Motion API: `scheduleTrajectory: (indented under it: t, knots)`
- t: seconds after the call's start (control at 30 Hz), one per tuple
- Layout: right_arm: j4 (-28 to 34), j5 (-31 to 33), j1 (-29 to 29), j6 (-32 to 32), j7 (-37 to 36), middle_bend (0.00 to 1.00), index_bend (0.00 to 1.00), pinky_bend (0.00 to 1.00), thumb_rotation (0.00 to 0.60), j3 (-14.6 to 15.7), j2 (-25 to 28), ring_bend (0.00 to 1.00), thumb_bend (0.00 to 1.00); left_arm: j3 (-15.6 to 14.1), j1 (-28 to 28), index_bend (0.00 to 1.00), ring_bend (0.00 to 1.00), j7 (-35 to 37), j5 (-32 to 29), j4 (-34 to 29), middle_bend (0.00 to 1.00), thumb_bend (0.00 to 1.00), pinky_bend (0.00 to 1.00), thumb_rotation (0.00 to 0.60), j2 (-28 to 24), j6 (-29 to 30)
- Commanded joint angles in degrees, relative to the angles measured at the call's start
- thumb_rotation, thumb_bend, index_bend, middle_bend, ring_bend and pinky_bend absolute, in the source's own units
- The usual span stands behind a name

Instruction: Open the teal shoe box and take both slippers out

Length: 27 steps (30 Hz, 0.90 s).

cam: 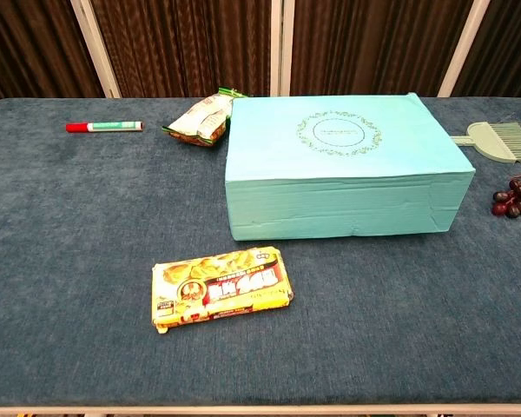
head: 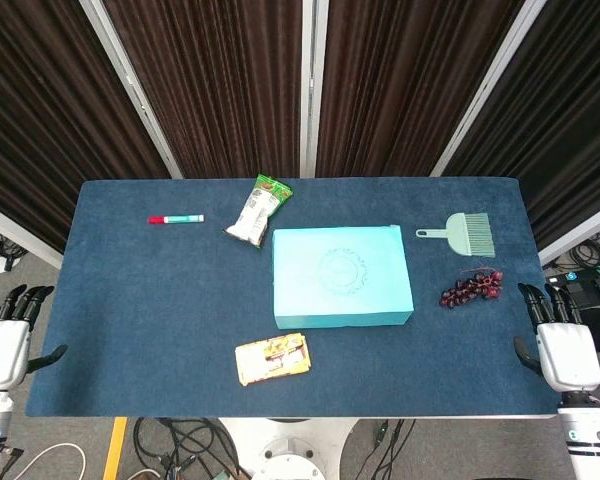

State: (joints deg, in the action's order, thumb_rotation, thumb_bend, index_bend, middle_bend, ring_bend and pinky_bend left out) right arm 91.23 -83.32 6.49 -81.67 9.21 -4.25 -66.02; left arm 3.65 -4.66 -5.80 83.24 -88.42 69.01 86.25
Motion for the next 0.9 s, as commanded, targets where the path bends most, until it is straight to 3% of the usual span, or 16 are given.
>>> scheduleTrajectory:
  t: [0.03, 0.37, 0.6, 0.8, 0.9]
  knots:
    - [0.08, 0.35, -0.06, 0.09, -0.26, 0.11, 0.06, 0.09, 0.600, -0.12, 0.27, 0.00, 0.30, -0.11, 0.07, 0.15, 0.10, 0.07, -0.07, 0.23, 0.16, 0.11, 0.33, 0.600, 0.02, -0.11]
    - [-0.31, 0.73, 1.38, 1.76, 0.67, 0.12, 0.06, 0.10, 0.600, -0.62, -0.57, 0.00, 0.30, -0.35, -0.91, 0.15, 0.10, -0.58, 1.13, -0.79, 0.16, 0.11, 0.33, 0.600, -0.51, -1.19]
    - [-6.53, -1.82, 4.22, 2.39, 0.13, 0.14, 0.08, 0.12, 0.600, -1.26, -6.46, 0.00, 0.30, -0.67, -0.96, 0.15, 0.10, -0.02, 1.20, 0.16, 0.16, 0.11, 0.33, 0.600, -0.16, -1.52]
    - [-12.86, -5.72, 7.66, 0.27, -2.29, 0.15, 0.08, 0.13, 0.600, -3.61, -8.75, 0.00, 0.30, -1.13, -0.74, 0.15, 0.10, 1.08, 0.71, 2.13, 0.16, 0.11, 0.33, 0.600, 1.01, -2.18]
    - [-15.19, -4.77, 9.32, 2.36, -2.10, 0.14, 0.09, 0.13, 0.600, -4.34, -9.41, 0.00, 0.30, -1.12, -0.91, 0.15, 0.10, 1.16, 0.73, 2.59, 0.16, 0.11, 0.33, 0.600, 1.30, -2.43]
